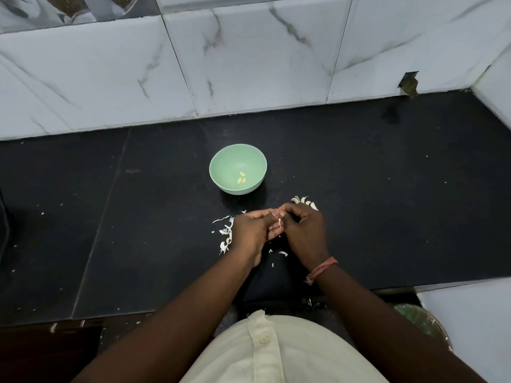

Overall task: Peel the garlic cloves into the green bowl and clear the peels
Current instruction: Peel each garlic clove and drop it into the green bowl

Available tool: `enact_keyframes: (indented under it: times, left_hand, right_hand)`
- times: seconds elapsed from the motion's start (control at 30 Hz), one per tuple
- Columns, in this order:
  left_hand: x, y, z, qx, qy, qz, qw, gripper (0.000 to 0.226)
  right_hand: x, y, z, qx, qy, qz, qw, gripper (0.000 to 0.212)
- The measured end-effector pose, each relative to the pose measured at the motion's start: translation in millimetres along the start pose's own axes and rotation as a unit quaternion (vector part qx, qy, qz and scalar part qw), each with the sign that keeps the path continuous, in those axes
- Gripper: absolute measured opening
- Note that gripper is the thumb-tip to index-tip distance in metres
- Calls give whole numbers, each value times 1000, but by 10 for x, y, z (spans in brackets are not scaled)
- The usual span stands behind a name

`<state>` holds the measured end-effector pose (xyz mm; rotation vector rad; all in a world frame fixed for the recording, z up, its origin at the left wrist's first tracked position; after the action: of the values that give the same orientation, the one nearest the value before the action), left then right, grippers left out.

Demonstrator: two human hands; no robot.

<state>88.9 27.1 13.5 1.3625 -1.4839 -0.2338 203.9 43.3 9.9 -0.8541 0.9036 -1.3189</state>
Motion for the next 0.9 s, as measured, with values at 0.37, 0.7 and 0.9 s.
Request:
enact_keyframes:
  times: [0.37,0.7,0.9]
  left_hand:
    - [-69,60,-35,19,15,74,997,13]
    - [-94,-30,-111,-65,16,46,997,20]
    - [-107,-37,-97,-72,32,29,996,18]
  right_hand:
    - [-78,105,56,-115,-87,-78,986,14]
    - [-109,117,135,-45,-98,-45,993,20]
    - [-67,26,147,16,-96,-8,995,30]
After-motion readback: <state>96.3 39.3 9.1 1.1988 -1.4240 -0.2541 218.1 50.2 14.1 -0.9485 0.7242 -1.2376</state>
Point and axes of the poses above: each hand's wrist, its own x-axis away from the middle knuckle, its own z-axis out of the back of the hand, y = z × x, the point moved 1 cm from there along -x, towards the middle knuckle, and after that the axes turned 9 degrees about x, right-handed, at the moved point
